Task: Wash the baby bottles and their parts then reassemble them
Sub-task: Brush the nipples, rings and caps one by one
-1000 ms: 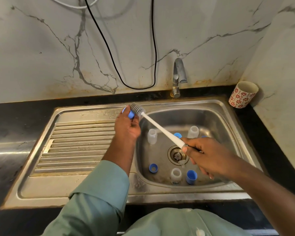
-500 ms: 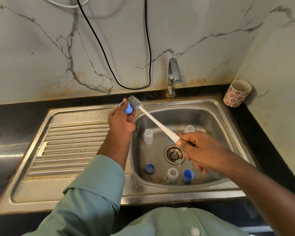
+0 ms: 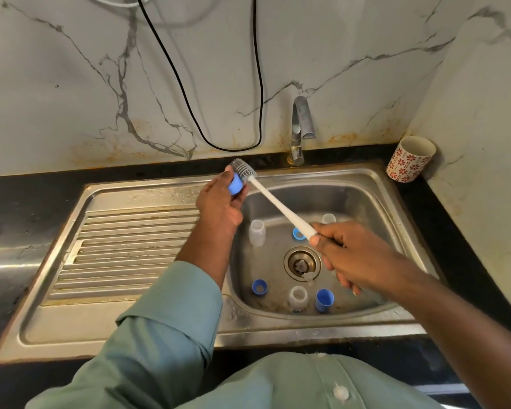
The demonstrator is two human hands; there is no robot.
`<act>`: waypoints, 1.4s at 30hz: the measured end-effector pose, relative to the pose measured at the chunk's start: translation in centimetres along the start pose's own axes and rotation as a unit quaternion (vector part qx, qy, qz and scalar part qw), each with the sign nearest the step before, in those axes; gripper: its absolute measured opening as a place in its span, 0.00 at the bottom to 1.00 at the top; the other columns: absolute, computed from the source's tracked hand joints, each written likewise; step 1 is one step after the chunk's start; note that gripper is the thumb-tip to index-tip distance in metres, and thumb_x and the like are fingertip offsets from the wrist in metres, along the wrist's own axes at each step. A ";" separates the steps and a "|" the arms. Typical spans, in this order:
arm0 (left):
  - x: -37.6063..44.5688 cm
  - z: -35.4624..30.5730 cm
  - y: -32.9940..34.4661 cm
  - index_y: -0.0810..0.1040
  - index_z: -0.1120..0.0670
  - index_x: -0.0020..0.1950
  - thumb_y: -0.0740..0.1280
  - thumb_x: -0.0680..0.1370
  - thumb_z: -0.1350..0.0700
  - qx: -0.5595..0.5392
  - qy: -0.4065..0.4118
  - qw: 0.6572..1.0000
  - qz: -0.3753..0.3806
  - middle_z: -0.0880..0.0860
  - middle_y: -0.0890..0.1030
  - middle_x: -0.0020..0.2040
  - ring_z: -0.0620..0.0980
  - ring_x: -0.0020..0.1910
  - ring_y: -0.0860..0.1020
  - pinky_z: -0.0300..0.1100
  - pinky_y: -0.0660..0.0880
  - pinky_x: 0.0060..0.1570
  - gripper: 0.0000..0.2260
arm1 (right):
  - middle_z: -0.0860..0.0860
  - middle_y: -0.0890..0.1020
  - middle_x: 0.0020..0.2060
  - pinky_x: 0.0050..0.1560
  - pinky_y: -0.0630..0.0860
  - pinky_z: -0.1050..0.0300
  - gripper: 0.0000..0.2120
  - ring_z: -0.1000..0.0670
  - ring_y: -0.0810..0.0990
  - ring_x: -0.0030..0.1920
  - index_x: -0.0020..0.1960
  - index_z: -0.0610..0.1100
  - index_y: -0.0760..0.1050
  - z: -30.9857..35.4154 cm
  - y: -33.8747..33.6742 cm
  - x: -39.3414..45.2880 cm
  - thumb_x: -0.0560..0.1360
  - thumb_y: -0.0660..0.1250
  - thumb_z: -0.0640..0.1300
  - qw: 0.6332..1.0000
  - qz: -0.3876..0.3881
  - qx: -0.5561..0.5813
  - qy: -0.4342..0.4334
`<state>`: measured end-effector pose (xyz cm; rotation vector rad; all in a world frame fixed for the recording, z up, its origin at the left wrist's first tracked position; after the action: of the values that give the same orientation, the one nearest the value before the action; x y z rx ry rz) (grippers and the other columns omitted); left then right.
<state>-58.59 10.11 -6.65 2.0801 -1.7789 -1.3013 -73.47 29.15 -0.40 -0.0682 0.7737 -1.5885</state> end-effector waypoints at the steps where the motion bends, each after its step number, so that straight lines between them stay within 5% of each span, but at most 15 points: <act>1: 0.0 0.0 -0.3 0.77 0.62 0.62 0.75 0.73 0.60 0.010 0.002 1.000 -0.013 0.63 0.80 0.59 0.60 0.53 0.82 0.47 0.82 0.40 0.19 | 0.45 0.77 0.35 0.24 0.72 0.62 0.09 0.53 0.72 0.25 0.59 0.47 0.75 0.0 0.2 -0.3 0.82 0.59 0.46 1.000 0.009 0.006 0.001; 4: -0.7 1.7 -0.1 0.75 0.60 0.63 0.76 0.73 0.55 0.107 -0.030 0.994 0.000 0.61 0.79 0.56 0.57 0.50 0.80 0.44 0.80 0.35 0.21 | 0.46 0.77 0.34 0.26 0.73 0.60 0.09 0.52 0.73 0.26 0.59 0.47 0.76 0.0 0.1 0.2 0.82 0.59 0.46 0.999 -0.010 0.027 0.016; 7: -1.1 1.5 0.6 0.75 0.62 0.63 0.74 0.75 0.56 0.085 -0.039 0.996 0.011 0.62 0.79 0.53 0.57 0.45 0.81 0.40 0.79 0.30 0.20 | 0.46 0.78 0.35 0.27 0.74 0.59 0.09 0.52 0.74 0.27 0.58 0.47 0.76 0.0 0.3 -0.1 0.82 0.60 0.47 1.000 -0.006 0.022 0.014; 10: -0.5 0.6 0.4 0.74 0.65 0.64 0.71 0.76 0.61 0.007 -0.034 0.999 0.003 0.64 0.79 0.59 0.59 0.49 0.81 0.46 0.83 0.34 0.18 | 0.46 0.77 0.35 0.27 0.73 0.61 0.10 0.52 0.73 0.27 0.59 0.46 0.75 -0.2 0.2 -0.7 0.82 0.59 0.47 1.000 0.005 0.018 0.006; 17: -0.6 0.8 1.6 0.75 0.64 0.65 0.69 0.77 0.66 0.023 -0.039 0.999 0.016 0.64 0.78 0.62 0.61 0.58 0.79 0.49 0.82 0.39 0.16 | 0.47 0.76 0.33 0.26 0.73 0.61 0.10 0.54 0.71 0.25 0.57 0.46 0.75 -0.5 -0.4 -0.9 0.82 0.57 0.48 1.000 -0.004 0.000 0.006; 22: -1.6 2.6 2.7 0.75 0.65 0.64 0.71 0.75 0.65 0.056 -0.072 0.993 0.069 0.64 0.80 0.59 0.57 0.52 0.82 0.48 0.84 0.38 0.18 | 0.47 0.76 0.34 0.26 0.73 0.60 0.07 0.54 0.72 0.26 0.53 0.49 0.74 0.0 -0.8 0.1 0.82 0.57 0.48 1.000 -0.021 0.008 0.016; 27: -0.4 1.1 1.0 0.73 0.66 0.65 0.72 0.76 0.63 -0.040 -0.001 0.999 -0.008 0.64 0.79 0.60 0.60 0.52 0.81 0.49 0.83 0.35 0.20 | 0.47 0.76 0.34 0.25 0.71 0.63 0.08 0.55 0.71 0.24 0.53 0.48 0.75 -0.1 -0.5 -1.1 0.82 0.57 0.48 1.000 0.004 -0.005 0.006; 30: -0.6 2.5 0.4 0.76 0.60 0.61 0.74 0.75 0.53 0.062 -0.035 0.997 -0.028 0.58 0.80 0.54 0.51 0.44 0.78 0.41 0.80 0.35 0.19 | 0.47 0.77 0.35 0.26 0.73 0.62 0.08 0.54 0.72 0.25 0.54 0.49 0.74 -0.1 -0.5 -1.0 0.82 0.57 0.48 1.000 -0.007 -0.005 0.009; 33: -0.5 2.4 0.6 0.77 0.56 0.52 0.74 0.74 0.54 0.142 -0.070 0.987 -0.001 0.55 0.80 0.47 0.47 0.39 0.76 0.36 0.75 0.29 0.12 | 0.47 0.77 0.35 0.26 0.73 0.61 0.08 0.54 0.72 0.25 0.55 0.49 0.74 -0.6 -0.7 -1.0 0.82 0.57 0.48 1.000 -0.011 -0.004 0.020; 38: 0.5 0.4 0.1 0.75 0.63 0.64 0.72 0.76 0.61 0.082 -0.043 0.996 0.017 0.61 0.81 0.58 0.56 0.54 0.82 0.46 0.82 0.42 0.18 | 0.47 0.75 0.34 0.26 0.71 0.62 0.08 0.53 0.70 0.26 0.48 0.50 0.76 -0.7 -0.7 -2.5 0.82 0.58 0.48 0.999 0.023 0.031 0.028; 42: -0.6 1.1 1.1 0.75 0.63 0.65 0.68 0.79 0.63 0.050 -0.068 0.995 0.049 0.63 0.81 0.58 0.57 0.52 0.82 0.48 0.83 0.43 0.15 | 0.46 0.76 0.35 0.26 0.72 0.61 0.09 0.52 0.71 0.26 0.52 0.47 0.75 -0.2 -0.5 -1.3 0.82 0.58 0.48 1.000 0.006 0.004 0.016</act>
<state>-60.14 10.76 -6.41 1.9687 -2.0147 -1.3838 -73.78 30.41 0.23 -0.0331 0.7911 -1.5833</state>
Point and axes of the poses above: each hand's wrist, its own x-axis towards the middle knuckle, its own y-axis out of the palm, z = x × y, the point moved 7 cm from there along x, towards the middle knuckle
